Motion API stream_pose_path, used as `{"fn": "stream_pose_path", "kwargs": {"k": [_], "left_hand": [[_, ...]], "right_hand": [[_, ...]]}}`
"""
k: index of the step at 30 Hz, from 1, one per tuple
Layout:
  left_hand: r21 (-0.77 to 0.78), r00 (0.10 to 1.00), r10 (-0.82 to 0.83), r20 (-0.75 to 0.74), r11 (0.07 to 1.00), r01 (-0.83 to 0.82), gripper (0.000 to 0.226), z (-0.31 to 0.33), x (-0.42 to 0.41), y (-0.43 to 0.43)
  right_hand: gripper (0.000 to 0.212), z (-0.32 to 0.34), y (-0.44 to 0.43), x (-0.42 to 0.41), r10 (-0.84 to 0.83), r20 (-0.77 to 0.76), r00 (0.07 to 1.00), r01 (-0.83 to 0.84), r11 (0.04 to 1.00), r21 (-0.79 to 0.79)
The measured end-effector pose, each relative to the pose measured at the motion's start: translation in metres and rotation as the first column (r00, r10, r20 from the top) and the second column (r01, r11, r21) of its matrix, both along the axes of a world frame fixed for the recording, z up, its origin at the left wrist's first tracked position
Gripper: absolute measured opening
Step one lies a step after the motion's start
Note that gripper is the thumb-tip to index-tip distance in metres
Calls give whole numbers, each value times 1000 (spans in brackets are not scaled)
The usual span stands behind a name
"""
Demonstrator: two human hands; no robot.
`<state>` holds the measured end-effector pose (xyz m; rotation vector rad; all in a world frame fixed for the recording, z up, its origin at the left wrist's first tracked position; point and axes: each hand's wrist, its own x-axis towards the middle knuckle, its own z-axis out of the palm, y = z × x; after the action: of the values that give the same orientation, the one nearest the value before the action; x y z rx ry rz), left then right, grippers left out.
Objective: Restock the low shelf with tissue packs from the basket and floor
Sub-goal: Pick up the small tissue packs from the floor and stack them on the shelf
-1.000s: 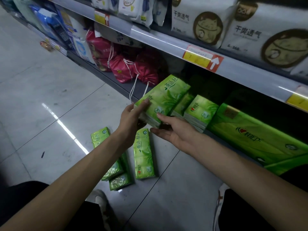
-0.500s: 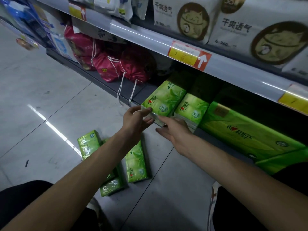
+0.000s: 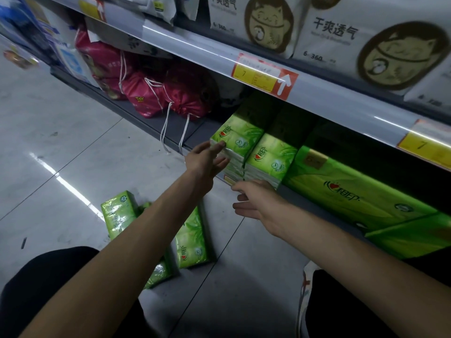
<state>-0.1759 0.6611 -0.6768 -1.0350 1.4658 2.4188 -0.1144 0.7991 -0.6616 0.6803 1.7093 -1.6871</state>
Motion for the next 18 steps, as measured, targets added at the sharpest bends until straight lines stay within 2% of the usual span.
{"fn": "stream_pose_path", "kwargs": {"k": [6, 9, 18], "left_hand": [[-6, 999, 26, 27, 1000, -25, 47, -8, -7, 8], [-48, 999, 7, 34, 999, -6, 48, -12, -7, 7], [-51, 999, -28, 45, 998, 30, 36, -16, -8, 3]], "right_hand": [[39, 2, 7, 1, 16, -5, 1000, -16, 1000, -15], [37, 1, 10, 1, 22, -6, 1000, -22, 1000, 1], [23, 4, 12, 3, 40, -14, 999, -39, 998, 50]]}}
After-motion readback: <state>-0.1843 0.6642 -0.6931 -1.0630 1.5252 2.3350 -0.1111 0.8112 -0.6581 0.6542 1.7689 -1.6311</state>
